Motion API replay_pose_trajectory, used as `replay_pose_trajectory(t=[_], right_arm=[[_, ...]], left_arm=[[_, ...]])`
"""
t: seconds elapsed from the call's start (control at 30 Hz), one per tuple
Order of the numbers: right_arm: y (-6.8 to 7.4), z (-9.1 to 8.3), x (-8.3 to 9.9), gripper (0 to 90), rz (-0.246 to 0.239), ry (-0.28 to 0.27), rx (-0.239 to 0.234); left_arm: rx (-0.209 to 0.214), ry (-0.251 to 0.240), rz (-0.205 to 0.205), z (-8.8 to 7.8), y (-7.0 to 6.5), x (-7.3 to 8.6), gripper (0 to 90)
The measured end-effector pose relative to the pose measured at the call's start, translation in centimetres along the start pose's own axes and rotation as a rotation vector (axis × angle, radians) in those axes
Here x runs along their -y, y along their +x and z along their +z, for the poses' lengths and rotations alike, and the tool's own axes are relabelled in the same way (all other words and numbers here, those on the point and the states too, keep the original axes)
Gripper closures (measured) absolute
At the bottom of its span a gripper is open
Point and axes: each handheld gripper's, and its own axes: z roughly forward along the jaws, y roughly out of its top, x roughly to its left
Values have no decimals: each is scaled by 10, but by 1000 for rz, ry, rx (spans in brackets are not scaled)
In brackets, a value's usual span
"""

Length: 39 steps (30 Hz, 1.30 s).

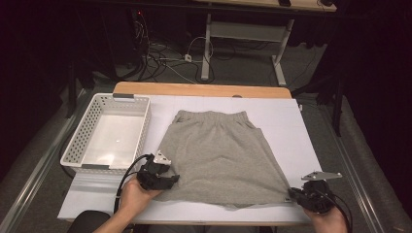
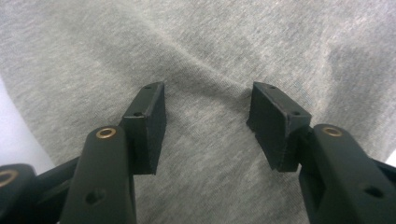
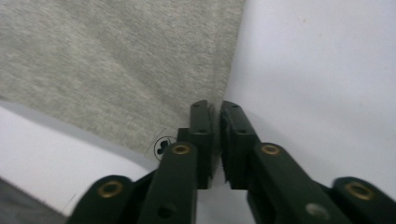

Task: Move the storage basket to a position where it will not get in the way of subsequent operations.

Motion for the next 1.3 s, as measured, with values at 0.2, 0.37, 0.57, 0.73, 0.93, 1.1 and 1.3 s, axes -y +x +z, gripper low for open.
replay_pose_trajectory(t=[0.2,0.37,0.57,0.73,0.93,1.1,1.3], right_arm=[[19,-7,-19,706,-50,-107,20],[49,9,-39,720,-121,-141,-99],[87,42,-63,719,-198,-100,-194],[101,56,-68,691,-217,-61,-223],[107,54,-51,685,-245,-42,-237],[115,48,-40,689,-289,-48,-224],[116,41,-41,699,-311,-87,-204]], left_arm=[[-1,4,-10,-1,1,0,518],[9,15,9,-2,4,-1,710],[23,35,19,-3,3,-3,860],[39,53,8,-7,6,-2,868],[48,52,-3,-17,7,5,870],[61,24,-11,-24,7,9,868],[52,-26,-39,-26,13,11,728]])
